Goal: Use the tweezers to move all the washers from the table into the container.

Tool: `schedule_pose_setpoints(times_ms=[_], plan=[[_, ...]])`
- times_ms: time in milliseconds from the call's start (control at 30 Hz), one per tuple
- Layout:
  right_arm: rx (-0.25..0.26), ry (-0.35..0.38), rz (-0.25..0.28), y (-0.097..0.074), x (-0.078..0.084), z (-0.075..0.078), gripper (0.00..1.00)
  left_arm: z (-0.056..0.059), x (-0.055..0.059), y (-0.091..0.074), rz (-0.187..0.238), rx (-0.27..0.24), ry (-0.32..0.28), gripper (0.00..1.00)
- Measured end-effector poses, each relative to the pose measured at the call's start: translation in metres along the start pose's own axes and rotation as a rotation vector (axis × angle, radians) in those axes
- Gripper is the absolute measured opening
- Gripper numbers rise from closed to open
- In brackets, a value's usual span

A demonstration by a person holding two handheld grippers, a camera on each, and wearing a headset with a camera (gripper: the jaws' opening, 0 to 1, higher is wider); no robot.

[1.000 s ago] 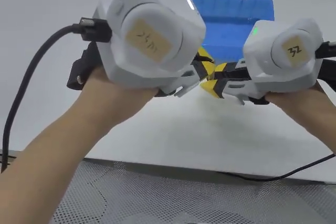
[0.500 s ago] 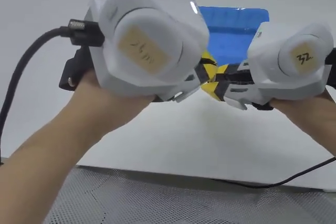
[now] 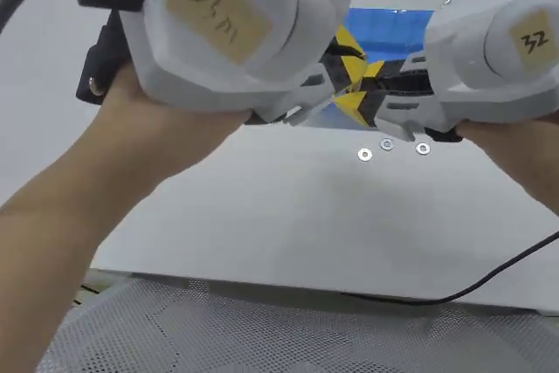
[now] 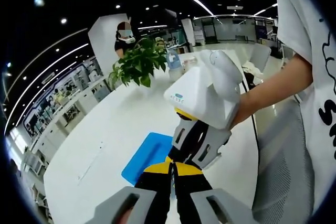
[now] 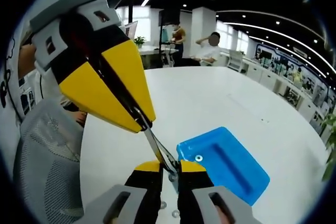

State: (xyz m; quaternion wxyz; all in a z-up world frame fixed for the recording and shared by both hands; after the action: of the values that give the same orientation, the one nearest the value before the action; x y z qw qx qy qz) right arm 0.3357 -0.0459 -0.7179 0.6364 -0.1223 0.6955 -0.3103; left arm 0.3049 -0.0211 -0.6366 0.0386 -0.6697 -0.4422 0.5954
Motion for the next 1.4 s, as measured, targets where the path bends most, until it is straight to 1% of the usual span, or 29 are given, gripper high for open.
schedule_pose_setpoints(times_ms=[133,200,233,267,333,367,433,467,500,533,567,733,800,867,967,1000,1100,1400], plan=[[0.021,-0.001,0.015,0.005,-0.005,0.014,0.07,-0.008,-0.001,0.003,0.006,-0.022,0.002,0.0],[0.026,0.007,0.025,0.007,-0.008,0.021,0.07,-0.009,-0.002,0.004,0.009,-0.033,0.006,0.0],[0.026,0.006,0.028,0.008,-0.009,0.022,0.07,-0.008,-0.002,0.003,0.01,-0.036,0.007,0.0],[0.027,0.007,0.029,0.009,-0.009,0.023,0.07,-0.009,-0.001,0.005,0.011,-0.04,0.008,0.0],[0.033,0.004,0.027,0.014,-0.007,0.03,0.07,-0.009,0.002,0.007,0.01,-0.043,0.007,0.0],[0.033,0.005,0.026,0.015,-0.005,0.032,0.07,-0.007,0.003,0.006,0.01,-0.044,0.005,0.0],[0.033,0.01,0.016,0.019,-0.002,0.034,0.07,-0.027,0.007,0.019,0.005,-0.038,-0.015,0.0],[0.039,0.012,0.015,0.022,0.001,0.036,0.07,-0.028,0.009,0.021,0.004,-0.036,-0.03,0.0],[0.038,0.018,0.017,0.024,0.002,0.038,0.07,-0.023,0.01,0.018,0.002,-0.037,-0.04,0.0],[0.036,0.025,0.018,0.025,0.003,0.039,0.07,-0.023,0.011,0.019,0.0,-0.038,-0.047,0.0],[0.038,0.034,0.02,0.027,0.005,0.041,0.07,-0.034,0.013,0.028,-0.002,-0.038,-0.058,0.0],[0.041,0.043,0.0,0.036,0.012,0.049,0.07,-0.042,0.022,0.04,-0.015,-0.039,-0.081,0.0],[0.035,0.057,-0.003,0.04,0.016,0.051,0.07,-0.045,0.025,0.044,-0.021,-0.037,-0.091,0.0],[0.03,0.063,-0.009,0.041,0.016,0.048,0.07,-0.046,0.029,0.046,-0.03,-0.037,-0.091,0.0],[0.025,0.069,-0.011,0.047,0.019,0.049,0.07,-0.048,0.032,0.05,-0.037,-0.036,-0.092,0.0],[0.027,0.074,-0.004,0.047,0.018,0.05,0.07,-0.049,0.032,0.05,-0.035,-0.039,-0.092,0.0],[0.021,0.088,-0.004,0.049,0.017,0.052,0.07,-0.054,0.034,0.053,-0.04,-0.042,-0.1,0.0],[0.01,0.114,-0.006,0.055,0.018,0.061,0.07,-0.059,0.037,0.06,-0.053,-0.045,-0.098,0.0]])
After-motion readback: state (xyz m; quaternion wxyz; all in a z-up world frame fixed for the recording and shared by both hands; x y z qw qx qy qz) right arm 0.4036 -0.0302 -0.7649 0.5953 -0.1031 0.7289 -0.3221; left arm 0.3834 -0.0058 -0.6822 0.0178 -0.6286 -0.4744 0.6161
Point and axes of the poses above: the centre of the closed fingertips' face, and the gripper's own axes: y roughly forward along the fingers, z roughly to its right, x roughly out of its underside, the point moved 4 cm from there along -y, roughly backward along the fingers, and after that the axes turned 3 degrees about -x, right-handed, at the moved point
